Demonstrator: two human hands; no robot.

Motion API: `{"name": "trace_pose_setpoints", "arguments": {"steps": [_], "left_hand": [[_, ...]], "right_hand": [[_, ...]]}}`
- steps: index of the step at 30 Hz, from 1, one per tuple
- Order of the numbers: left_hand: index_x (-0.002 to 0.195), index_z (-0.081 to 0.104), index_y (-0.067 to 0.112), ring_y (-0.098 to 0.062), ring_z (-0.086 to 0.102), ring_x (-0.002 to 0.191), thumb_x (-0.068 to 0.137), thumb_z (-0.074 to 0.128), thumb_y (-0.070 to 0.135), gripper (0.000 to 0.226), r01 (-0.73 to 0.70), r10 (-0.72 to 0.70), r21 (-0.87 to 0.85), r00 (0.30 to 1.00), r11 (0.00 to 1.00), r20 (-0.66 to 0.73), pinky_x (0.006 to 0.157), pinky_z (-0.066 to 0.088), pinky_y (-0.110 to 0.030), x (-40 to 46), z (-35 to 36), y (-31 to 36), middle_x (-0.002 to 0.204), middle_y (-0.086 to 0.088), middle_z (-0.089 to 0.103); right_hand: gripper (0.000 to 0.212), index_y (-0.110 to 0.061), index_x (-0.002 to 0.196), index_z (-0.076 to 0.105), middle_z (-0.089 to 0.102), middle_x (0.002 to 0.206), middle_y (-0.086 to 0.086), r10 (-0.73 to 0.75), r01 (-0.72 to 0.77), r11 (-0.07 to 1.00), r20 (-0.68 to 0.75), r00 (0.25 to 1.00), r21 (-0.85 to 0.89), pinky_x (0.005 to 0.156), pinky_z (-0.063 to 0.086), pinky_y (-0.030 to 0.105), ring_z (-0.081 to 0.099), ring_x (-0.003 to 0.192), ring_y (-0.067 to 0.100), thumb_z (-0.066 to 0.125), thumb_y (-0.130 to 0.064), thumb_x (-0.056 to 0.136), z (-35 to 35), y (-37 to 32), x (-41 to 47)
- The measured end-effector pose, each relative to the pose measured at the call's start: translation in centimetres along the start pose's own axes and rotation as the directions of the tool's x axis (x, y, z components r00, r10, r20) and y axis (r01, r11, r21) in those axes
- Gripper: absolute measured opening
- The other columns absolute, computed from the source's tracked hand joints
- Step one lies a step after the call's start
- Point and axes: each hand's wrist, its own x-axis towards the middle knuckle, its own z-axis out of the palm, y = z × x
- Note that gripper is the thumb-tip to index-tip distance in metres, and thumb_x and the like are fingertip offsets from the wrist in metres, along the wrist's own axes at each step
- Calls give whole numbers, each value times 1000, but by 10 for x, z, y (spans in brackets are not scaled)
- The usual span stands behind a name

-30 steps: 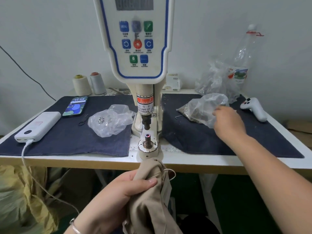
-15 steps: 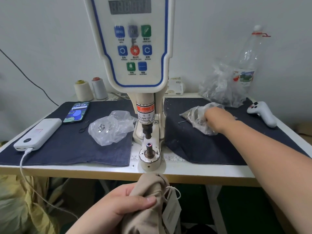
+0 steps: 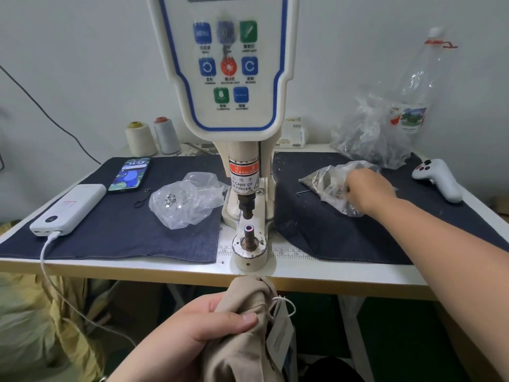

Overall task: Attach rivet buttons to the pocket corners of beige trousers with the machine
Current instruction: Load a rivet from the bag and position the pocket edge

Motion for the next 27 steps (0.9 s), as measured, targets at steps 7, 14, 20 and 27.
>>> {"name": "trace_pose_setpoints", "arguments": {"steps": [7,14,20,27], "left_hand": [[116,68,-8,-53,51,125,68,81,18,56,-14,13,-14,999,1000,-45,115,35,-54,-1,8,-1,128,-36,59],[119,64,-12,-55,48,127,72,76,13,54,-28,26,-38,998,999,-57,114,34,-54,-2,11,-5,129,-39,56],[114,70,-7,-41,64,111,74,73,14,45,-32,31,-32,999,999,-32,105,46,-44,-4,13,-5,124,-34,63],[114,69,-6,-37,66,106,75,75,16,45,-33,31,-56,999,998,-30,97,51,-39,-5,13,-6,124,-34,63]], "right_hand": [[26,-12,74,65,47,62,0,-60,71,991,-93,994,117,62,36,30,49,66,23,62,-29,93,-8,14,-21],[18,-11,88,76,69,88,14,-59,89,989,-231,971,120,64,38,29,59,81,32,66,-26,89,-10,27,-37],[7,-13,79,72,71,81,9,-67,204,954,-504,861,222,61,46,36,63,77,32,68,-16,84,-13,38,-57],[12,0,94,76,75,90,15,113,360,852,-805,583,381,69,49,25,69,78,28,68,-7,88,-3,40,-89]]}}
